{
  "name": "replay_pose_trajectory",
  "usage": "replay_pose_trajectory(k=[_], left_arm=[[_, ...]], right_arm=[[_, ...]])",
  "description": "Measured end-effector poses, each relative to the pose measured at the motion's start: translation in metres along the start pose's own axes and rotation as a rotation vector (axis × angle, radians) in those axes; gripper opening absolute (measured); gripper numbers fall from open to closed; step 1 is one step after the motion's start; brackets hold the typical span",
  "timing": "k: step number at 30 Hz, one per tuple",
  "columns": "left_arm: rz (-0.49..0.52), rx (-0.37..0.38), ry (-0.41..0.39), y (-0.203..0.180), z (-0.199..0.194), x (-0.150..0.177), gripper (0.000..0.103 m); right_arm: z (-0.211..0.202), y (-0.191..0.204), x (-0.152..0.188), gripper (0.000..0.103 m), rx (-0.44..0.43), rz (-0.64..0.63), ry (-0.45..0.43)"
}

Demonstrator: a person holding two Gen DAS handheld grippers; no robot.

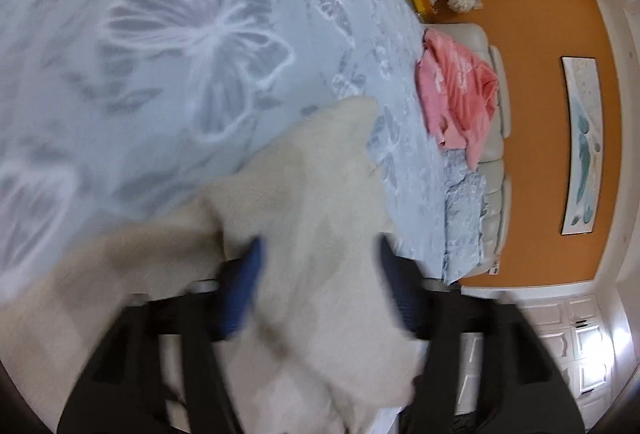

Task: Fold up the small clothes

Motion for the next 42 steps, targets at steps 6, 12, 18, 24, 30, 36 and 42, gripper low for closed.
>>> replay_pose_trajectory(k=[6,12,18,24,30,36,42], left_arm=[[-0.017,-0.020,-0.006,0.010,0.014,-0.011,0.066],[0.082,0.052,-0.061,-0.032,0.016,-0.033,0.016],[0.124,-0.063,-0.052,0.002,0.038,-0.025,0.007],[0.172,-0.056,-0.053,0.011,0.039,-0.021,0.008],[0.286,-0.117,-0.012,0.004,0.036,-0.009,0.014],[0.448,-0.155,0.051,0.038,-0.064,0.029,0.076],[0.477,-0.270,0.119,0.116,-0.142,0.078,0.086]], right_arm=[[-0.016,0.004,-0.009,0.011,0.007,-0.025,-0.027],[-0.057,-0.023,-0.011,0.009,0.135,-0.122,-0.102],[-0.029,-0.084,0.032,0.009,0.205,-0.032,0.041],[-0.020,-0.102,0.050,0.009,0.218,-0.027,0.075],[-0.088,-0.082,0.068,0.054,0.195,0.032,0.032],[-0.185,-0.082,0.208,0.058,0.095,0.087,0.175],[-0.188,-0.042,0.308,0.058,-0.052,0.190,0.333]])
Point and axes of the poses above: each gripper's, at about its wrist camera, not at the fingertips, and z roughly the way its jaws point, y to its left, x to its underside, the point moved 2 cm from there along z, roughly the way its jaws point, and after that the axes turned 9 degrees about -z, right-handed, at the moved point
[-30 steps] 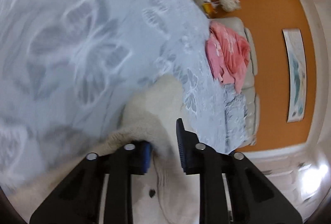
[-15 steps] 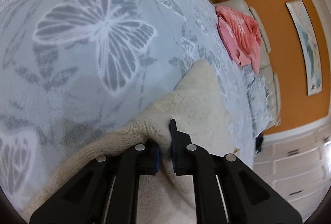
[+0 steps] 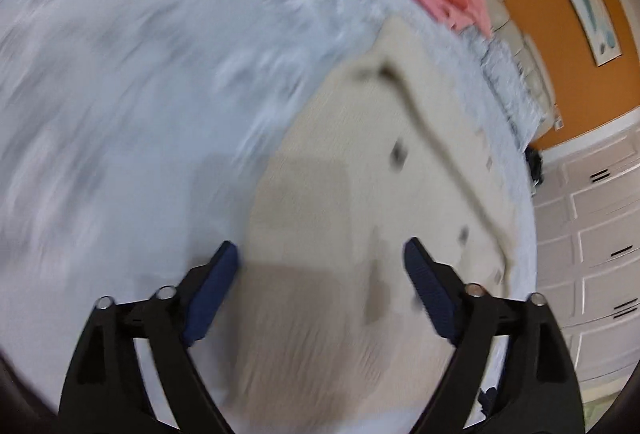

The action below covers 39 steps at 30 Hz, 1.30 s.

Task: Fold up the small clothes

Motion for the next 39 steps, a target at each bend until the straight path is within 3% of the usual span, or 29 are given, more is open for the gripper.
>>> replay_pose_trajectory(k=[1,4,6,7,8,9,11,14,17,20,25,29,32,35,36,37,38,39], left_arm=[[-0.035,0.006,0.021,0.008,-0.002,0.012,0.086],[-0.097,0.045,-0.011,0.011,-0.012,0.033,0.092],[-0.113,0.017,-0.015,0.010,-0.007,0.038,0.092],[-0.130,0.000,-0.021,0.008,-0.006,0.038,0.092],[-0.145,-0.008,-0.016,0.005,-0.004,0.036,0.089],[-0.168,-0.004,0.007,0.002,-0.002,0.034,0.079],[-0.225,0.033,0.099,0.003,0.007,0.033,0.012],[-0.314,0.063,0.132,0.011,-0.002,0.036,0.012],[-0.220,0.086,0.095,0.005,-0.039,0.044,0.011],[-0.169,0.122,0.111,0.004,-0.070,0.059,0.011],[-0.211,0.149,0.170,0.037,-0.118,0.094,0.010],[-0.207,0.141,0.195,0.062,-0.165,0.129,0.005],[-0.182,0.143,0.193,0.081,-0.207,0.156,0.000],[-0.127,0.110,0.184,0.087,-0.220,0.172,0.000],[-0.121,0.103,0.185,0.089,-0.217,0.175,0.000],[-0.138,0.090,0.187,0.092,-0.211,0.175,0.002],[-0.173,0.092,0.186,0.097,-0.202,0.173,0.013],[-0.192,0.095,0.188,0.100,-0.197,0.172,0.025]], right_arm=[[0.007,0.005,0.002,0.058,-0.017,0.010,0.005],[0.020,0.011,-0.007,0.058,-0.019,0.068,-0.053],[0.024,0.006,-0.015,0.056,-0.058,0.141,-0.099],[0.023,0.003,-0.018,0.047,-0.066,0.166,-0.118],[0.021,-0.001,-0.021,0.004,-0.066,0.199,-0.139],[0.012,-0.005,-0.021,0.006,-0.066,0.235,-0.175],[-0.011,-0.003,-0.019,0.006,-0.066,0.243,-0.238],[-0.057,0.006,-0.001,0.005,-0.056,0.221,-0.306],[-0.091,0.013,0.019,0.004,-0.043,0.178,-0.323],[-0.114,0.020,0.049,0.004,-0.040,0.163,-0.340],[-0.141,0.033,0.097,0.004,-0.026,0.146,-0.318],[-0.175,0.037,0.161,0.000,-0.026,0.131,-0.306],[-0.192,0.032,0.197,0.000,0.026,0.113,-0.282],[-0.189,0.018,0.203,0.001,0.115,0.102,-0.259],[-0.187,0.014,0.199,0.010,0.126,0.103,-0.256],[-0.183,0.011,0.189,0.012,0.145,0.111,-0.255],[-0.181,0.010,0.185,0.022,0.158,0.113,-0.255],[-0.176,0.009,0.174,0.047,0.164,0.108,-0.254]])
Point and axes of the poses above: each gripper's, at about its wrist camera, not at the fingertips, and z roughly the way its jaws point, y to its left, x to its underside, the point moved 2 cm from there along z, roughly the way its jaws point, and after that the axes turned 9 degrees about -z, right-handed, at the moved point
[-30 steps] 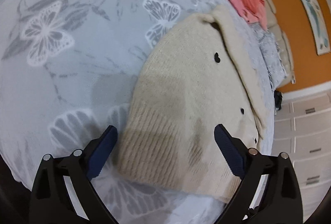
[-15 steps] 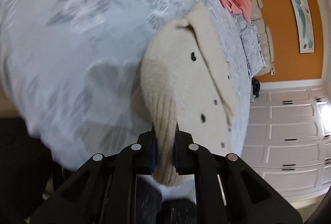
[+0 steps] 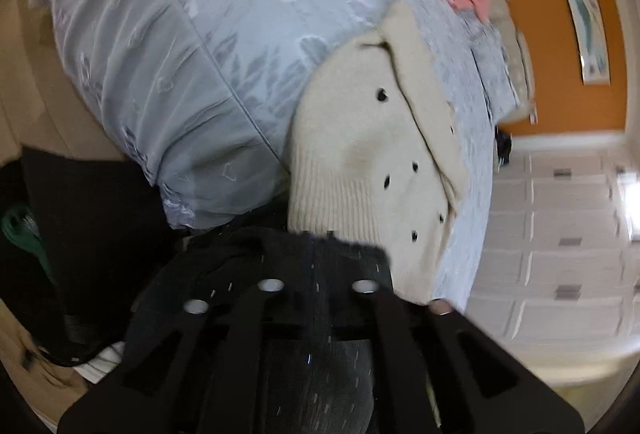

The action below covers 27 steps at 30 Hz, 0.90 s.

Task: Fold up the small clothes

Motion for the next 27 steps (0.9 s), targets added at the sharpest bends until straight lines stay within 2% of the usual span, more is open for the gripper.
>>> replay_pose_trajectory(k=[1,2,3,4,5,10,11,12,13,14,15,16,18,21,22,27], left_arm=[[-0.028,-0.026,-0.004,0.002,0.009,-0.007,0.058],[-0.044,-0.043,-0.020,0.003,0.014,-0.012,0.075],[-0.054,-0.054,-0.064,0.004,0.019,-0.019,0.075],[-0.052,-0.058,-0.072,0.005,0.022,-0.022,0.077],[-0.047,-0.054,-0.063,0.005,0.030,-0.028,0.081],[-0.105,-0.040,0.013,0.005,0.071,-0.041,0.081],[-0.098,-0.017,0.022,0.002,0.078,-0.040,0.081],[-0.086,0.002,0.027,-0.001,0.081,-0.039,0.078],[-0.069,0.032,0.039,-0.007,0.086,-0.037,0.068],[-0.056,0.062,0.050,-0.011,0.090,-0.034,0.050],[-0.048,0.077,0.058,-0.015,0.092,-0.033,0.040],[-0.040,0.080,0.061,-0.019,0.093,-0.031,0.015],[-0.040,0.103,0.054,-0.023,0.085,-0.029,0.013],[-0.007,0.142,0.015,-0.033,0.053,-0.020,0.009],[0.006,0.148,0.011,-0.033,0.039,-0.013,0.006],[-0.004,0.141,0.031,-0.024,-0.016,0.024,0.006]], right_arm=[[0.009,0.001,-0.010,0.061,-0.003,-0.004,-0.007],[0.012,0.001,-0.011,0.072,0.000,-0.004,-0.016],[0.020,0.002,-0.015,0.072,-0.005,-0.003,-0.014],[0.029,0.004,-0.021,0.072,-0.026,-0.001,-0.002],[0.042,0.003,-0.027,0.072,-0.039,0.012,0.015],[0.095,0.004,-0.033,0.070,-0.059,0.038,0.098],[0.096,0.006,-0.032,0.051,-0.065,0.036,0.092],[0.096,0.009,-0.031,0.017,-0.065,0.039,0.082],[0.096,0.009,-0.032,0.010,-0.083,0.051,0.076],[0.089,0.009,-0.032,0.009,-0.110,0.062,0.042],[0.080,0.011,-0.033,0.008,-0.123,0.054,0.010],[0.072,0.014,-0.033,0.008,-0.131,0.046,-0.008],[0.045,0.017,-0.028,0.007,-0.151,0.047,-0.055],[0.003,0.012,-0.010,0.006,-0.174,0.075,-0.097],[-0.007,0.010,-0.003,0.006,-0.177,0.085,-0.103],[-0.054,0.016,0.033,0.006,-0.167,0.098,-0.084]])
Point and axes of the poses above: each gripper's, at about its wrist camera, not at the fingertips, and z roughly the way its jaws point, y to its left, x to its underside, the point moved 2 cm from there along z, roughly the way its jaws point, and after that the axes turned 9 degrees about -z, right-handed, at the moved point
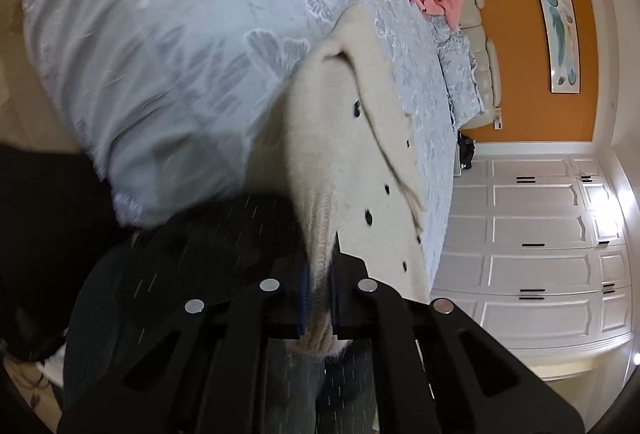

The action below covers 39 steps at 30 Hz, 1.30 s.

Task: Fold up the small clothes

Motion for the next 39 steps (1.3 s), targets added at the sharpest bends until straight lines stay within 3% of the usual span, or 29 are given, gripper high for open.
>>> replay_pose_trajectory(k=[4,6,9,12,15,20,22,30,33,35,37,39], left_arm=[[-0.006,-0.028,0.008,0.002,-0.036,0.024,0.006],[-0.028,-0.005,0.005,-0.004,-0.050,0.032,0.004],[-0.031,0.047,-0.026,-0.024,-0.062,0.024,0.004],[0.046,0.111,-0.066,-0.066,-0.057,-0.002,0.004],[0.129,0.138,-0.093,-0.109,-0.027,-0.036,0.004],[0.175,0.074,-0.171,-0.157,0.054,-0.111,0.004],[0.211,0.009,-0.193,-0.171,0.091,-0.137,0.004],[0.203,-0.183,-0.200,-0.169,0.211,-0.226,0.005],[0.189,-0.242,-0.196,-0.159,0.242,-0.243,0.005],[0.159,-0.292,-0.154,-0.147,0.262,-0.252,0.009],[0.140,-0.287,-0.142,-0.142,0.263,-0.255,0.011],[0.142,-0.242,-0.136,-0.145,0.250,-0.252,0.018]], right_arm=[[-0.020,0.013,0.014,0.006,-0.011,0.016,0.018],[-0.028,0.026,0.007,0.006,-0.039,0.007,-0.015],[-0.032,0.047,-0.031,0.006,-0.080,-0.070,-0.090],[-0.019,0.058,-0.087,0.006,-0.123,-0.121,-0.170],[0.017,0.058,-0.143,0.006,-0.117,-0.143,-0.214],[0.108,0.034,-0.217,0.006,-0.067,-0.079,-0.172],[0.142,0.023,-0.239,0.006,-0.045,-0.047,-0.141],[0.263,-0.029,-0.293,0.008,0.077,0.028,-0.027],[0.290,-0.040,-0.300,0.013,0.145,0.007,0.018],[0.288,-0.040,-0.299,0.015,0.132,0.010,0.002],[0.271,-0.031,-0.295,0.025,0.120,-0.018,-0.048],[0.237,-0.020,-0.284,0.074,0.176,-0.091,-0.162]])
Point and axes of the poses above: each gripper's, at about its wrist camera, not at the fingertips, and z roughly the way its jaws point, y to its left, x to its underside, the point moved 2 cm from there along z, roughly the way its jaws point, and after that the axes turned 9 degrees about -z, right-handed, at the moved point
